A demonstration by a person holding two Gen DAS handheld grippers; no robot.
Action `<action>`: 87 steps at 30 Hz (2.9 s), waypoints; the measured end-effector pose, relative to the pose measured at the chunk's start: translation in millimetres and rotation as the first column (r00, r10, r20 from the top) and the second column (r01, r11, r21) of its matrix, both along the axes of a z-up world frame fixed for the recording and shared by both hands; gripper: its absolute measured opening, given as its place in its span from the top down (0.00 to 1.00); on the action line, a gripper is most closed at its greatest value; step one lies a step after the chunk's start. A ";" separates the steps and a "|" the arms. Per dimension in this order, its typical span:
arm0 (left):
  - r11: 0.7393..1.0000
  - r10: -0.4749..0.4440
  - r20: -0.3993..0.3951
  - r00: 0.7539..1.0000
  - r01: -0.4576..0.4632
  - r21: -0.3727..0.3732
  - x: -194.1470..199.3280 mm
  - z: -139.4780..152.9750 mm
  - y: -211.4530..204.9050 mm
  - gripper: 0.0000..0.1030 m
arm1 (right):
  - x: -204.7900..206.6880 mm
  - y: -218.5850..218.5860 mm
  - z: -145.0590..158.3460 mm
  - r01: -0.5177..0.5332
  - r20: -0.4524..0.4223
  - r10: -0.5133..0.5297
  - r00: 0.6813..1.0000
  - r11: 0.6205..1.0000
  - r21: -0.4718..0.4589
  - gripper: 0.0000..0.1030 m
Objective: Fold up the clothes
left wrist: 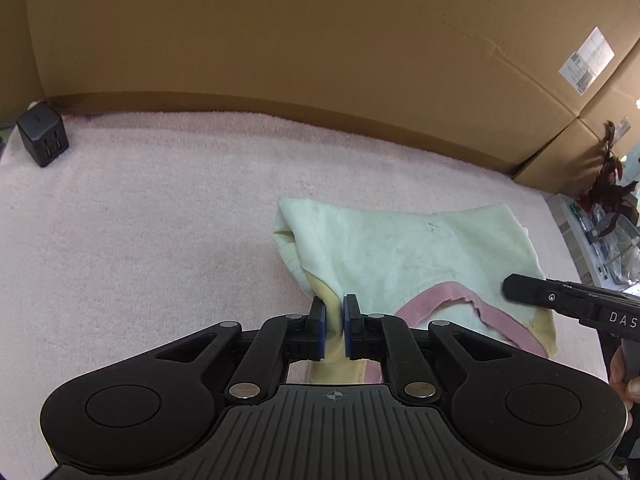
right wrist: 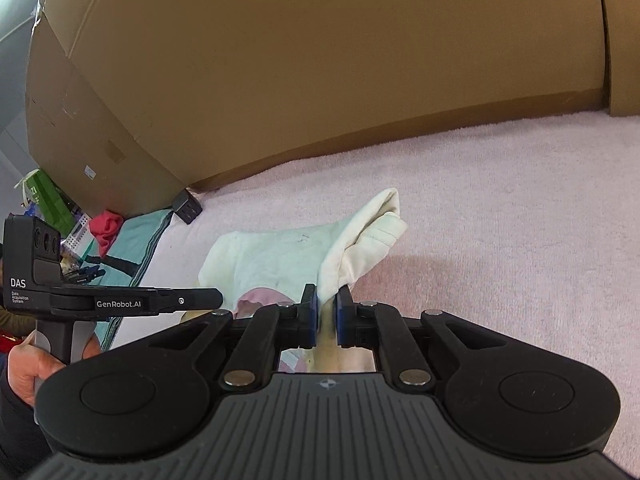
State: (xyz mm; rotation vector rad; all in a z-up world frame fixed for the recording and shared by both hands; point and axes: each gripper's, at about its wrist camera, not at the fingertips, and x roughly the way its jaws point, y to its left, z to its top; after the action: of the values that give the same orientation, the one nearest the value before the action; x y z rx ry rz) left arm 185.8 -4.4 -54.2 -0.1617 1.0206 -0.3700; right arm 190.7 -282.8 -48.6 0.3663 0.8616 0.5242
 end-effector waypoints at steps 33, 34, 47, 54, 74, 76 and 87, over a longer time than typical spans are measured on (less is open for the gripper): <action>0.926 0.369 0.011 0.929 -0.369 0.080 120.2 -24.1 112.3 0.94 | 128.6 143.9 -41.8 0.000 0.018 0.001 1.000 0.998 -0.055 0.89; 0.925 0.370 0.015 0.929 -0.369 0.091 120.5 -27.1 111.0 0.91 | 129.2 144.2 -43.4 0.004 0.018 -0.003 1.000 0.998 -0.066 0.86; 0.866 0.443 0.223 0.868 -0.479 0.146 80.4 4.2 109.9 0.09 | 90.8 114.7 -9.6 0.155 0.175 -0.132 0.976 0.980 -0.125 0.04; 0.874 0.428 0.347 0.835 -0.480 0.077 -13.6 30.3 87.7 0.00 | -7.5 120.3 18.4 0.202 0.367 -0.126 0.922 0.963 -0.176 0.00; 0.811 0.441 0.381 0.813 -0.543 0.218 -157.4 16.9 56.1 0.00 | -155.5 172.6 17.9 0.229 0.478 -0.047 0.877 0.916 -0.329 0.00; 0.813 0.431 0.394 0.812 -0.538 0.220 -161.5 20.3 53.8 0.00 | -158.1 169.9 18.7 0.236 0.480 -0.057 0.875 0.917 -0.322 0.00; 0.812 0.399 0.472 0.786 -0.542 0.215 -168.8 48.9 45.9 0.00 | -162.3 159.4 30.8 0.271 0.504 -0.103 0.857 0.923 -0.273 0.00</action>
State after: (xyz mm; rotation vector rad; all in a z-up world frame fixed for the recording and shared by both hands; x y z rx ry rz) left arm 17.0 41.6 -5.3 -0.0218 0.5789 0.2451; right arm 28.4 -123.5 -17.8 -0.0039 0.4065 0.2537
